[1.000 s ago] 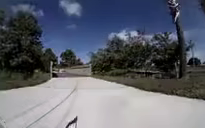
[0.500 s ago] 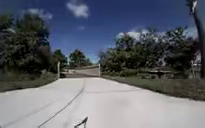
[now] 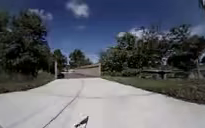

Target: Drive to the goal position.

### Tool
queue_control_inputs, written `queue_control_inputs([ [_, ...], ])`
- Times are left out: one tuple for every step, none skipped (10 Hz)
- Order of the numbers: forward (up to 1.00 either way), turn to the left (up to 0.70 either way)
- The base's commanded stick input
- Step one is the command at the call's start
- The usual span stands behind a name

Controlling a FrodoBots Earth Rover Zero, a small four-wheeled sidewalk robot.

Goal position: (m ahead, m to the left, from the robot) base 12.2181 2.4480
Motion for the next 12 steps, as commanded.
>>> queue_control_inputs([
  [0.85, 0.0],
  [0.85, 0.0],
  [0.85, 0.0],
  [0.85, 0.0],
  [0.85, 0.0],
  [0.85, 0.0],
  [0.85, 0.0],
  [0.85, 0.0],
  [0.85, 0.0],
  [0.85, 0.0],
  [0.85, 0.0],
  [0.85, 0.0],
])
